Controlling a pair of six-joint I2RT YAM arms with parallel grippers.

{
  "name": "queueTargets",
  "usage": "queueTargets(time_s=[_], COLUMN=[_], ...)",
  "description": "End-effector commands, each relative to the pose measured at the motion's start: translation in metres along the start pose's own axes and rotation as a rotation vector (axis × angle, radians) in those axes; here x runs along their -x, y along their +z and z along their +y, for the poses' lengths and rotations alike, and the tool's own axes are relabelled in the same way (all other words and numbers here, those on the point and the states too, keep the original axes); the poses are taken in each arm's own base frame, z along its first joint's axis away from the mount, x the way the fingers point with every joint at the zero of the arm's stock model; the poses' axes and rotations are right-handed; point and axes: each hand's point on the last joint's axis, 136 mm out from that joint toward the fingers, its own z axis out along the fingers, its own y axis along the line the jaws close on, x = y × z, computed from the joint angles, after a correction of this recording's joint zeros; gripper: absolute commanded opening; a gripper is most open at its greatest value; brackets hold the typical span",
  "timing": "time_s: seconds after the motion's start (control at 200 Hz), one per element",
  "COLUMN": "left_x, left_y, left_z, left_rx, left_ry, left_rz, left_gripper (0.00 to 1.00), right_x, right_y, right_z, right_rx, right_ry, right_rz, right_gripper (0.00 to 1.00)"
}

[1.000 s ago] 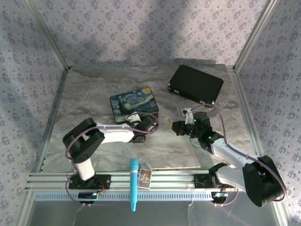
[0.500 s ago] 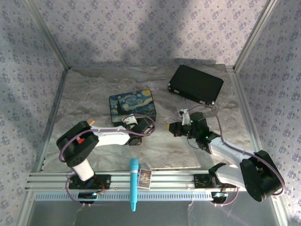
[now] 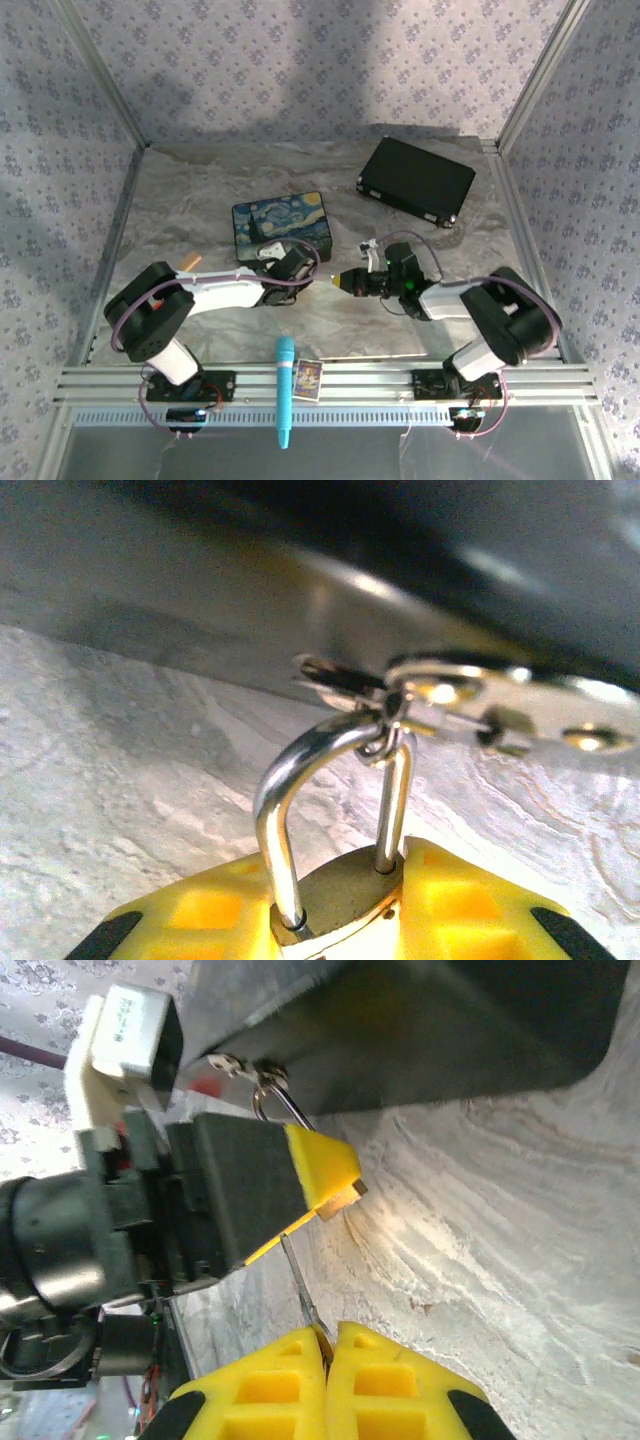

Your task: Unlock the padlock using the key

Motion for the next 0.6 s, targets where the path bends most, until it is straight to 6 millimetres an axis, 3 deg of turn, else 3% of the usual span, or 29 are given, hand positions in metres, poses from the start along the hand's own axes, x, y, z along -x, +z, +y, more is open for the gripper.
queueTargets(time_s=[0.0, 0.19, 0.44, 0.595], left_x=[0.002, 0.002, 0.002, 0.006], left_y=[-0.01, -0.011, -0.013, -0.009], left_z=[-0.02, -0.019, -0.024, -0.013], left_rx=[-0.099, -0.127, -0.147, -0.103], left_ry=[-0.065, -0.113, -0.121, -0.111], left_rz=[0.042, 0.068, 0.079, 0.052], left_gripper=[0.11, 0.09, 0.08, 0.07], right_x=[0.0, -0.012, -0.014, -0.016], right_y=[0.006, 0.022, 0.037, 0.036], right_z=[0.02, 0.015, 0.009, -0.001], right_rx=[0.14, 0.154, 0.159, 0.111], right_ry=[0.013, 0.042, 0.065, 0.068], right_rz=[0.02, 0.1, 0.132, 0.139], right_gripper=[0.0, 0.0, 0.0, 0.0])
